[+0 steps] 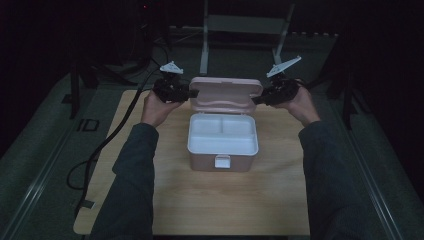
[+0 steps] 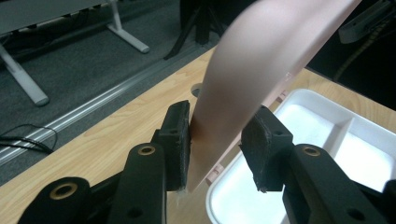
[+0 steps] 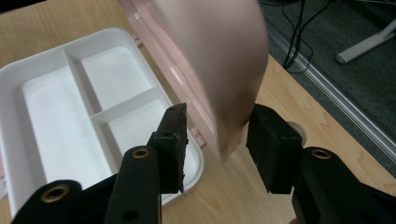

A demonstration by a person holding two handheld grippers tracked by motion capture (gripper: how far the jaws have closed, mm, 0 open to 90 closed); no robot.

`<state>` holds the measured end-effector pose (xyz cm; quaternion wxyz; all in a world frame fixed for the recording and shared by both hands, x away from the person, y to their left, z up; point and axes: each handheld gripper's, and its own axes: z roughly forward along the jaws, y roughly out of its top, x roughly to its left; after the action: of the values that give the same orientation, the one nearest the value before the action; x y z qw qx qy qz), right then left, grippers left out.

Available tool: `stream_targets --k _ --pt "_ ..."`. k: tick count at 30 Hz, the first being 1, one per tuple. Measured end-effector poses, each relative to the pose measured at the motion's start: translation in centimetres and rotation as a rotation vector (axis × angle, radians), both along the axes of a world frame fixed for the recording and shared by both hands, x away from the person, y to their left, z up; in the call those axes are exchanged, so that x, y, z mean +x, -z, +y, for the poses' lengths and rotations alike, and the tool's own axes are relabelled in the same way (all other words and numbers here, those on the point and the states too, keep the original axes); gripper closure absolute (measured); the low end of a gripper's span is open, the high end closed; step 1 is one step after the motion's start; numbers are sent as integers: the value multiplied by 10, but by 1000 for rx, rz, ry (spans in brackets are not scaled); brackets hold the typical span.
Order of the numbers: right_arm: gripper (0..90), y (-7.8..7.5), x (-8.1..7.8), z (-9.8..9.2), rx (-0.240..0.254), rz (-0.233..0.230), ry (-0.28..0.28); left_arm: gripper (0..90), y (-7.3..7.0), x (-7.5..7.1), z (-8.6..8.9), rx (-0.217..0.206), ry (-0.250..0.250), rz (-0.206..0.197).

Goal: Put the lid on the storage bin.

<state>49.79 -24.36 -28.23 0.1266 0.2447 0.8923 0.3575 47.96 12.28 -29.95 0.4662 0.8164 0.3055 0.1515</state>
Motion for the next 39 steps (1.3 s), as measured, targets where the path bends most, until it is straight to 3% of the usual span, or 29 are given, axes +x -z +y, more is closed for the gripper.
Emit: stream_targets --k 4,18,33,39 --pt "582 1 -4 0 -4 -2 -17 614 -1 -6 0 8 19 -4" --pt "571 7 -18 -3 -2 -1 -50 578 8 -22 7 -22 60 12" --pt "519 16 -34 -3 -16 -10 -64 547 19 -37 12 -1 101 29" --pt "481 19 -43 -5 -1 -6 -67 529 23 -43 12 11 114 37"
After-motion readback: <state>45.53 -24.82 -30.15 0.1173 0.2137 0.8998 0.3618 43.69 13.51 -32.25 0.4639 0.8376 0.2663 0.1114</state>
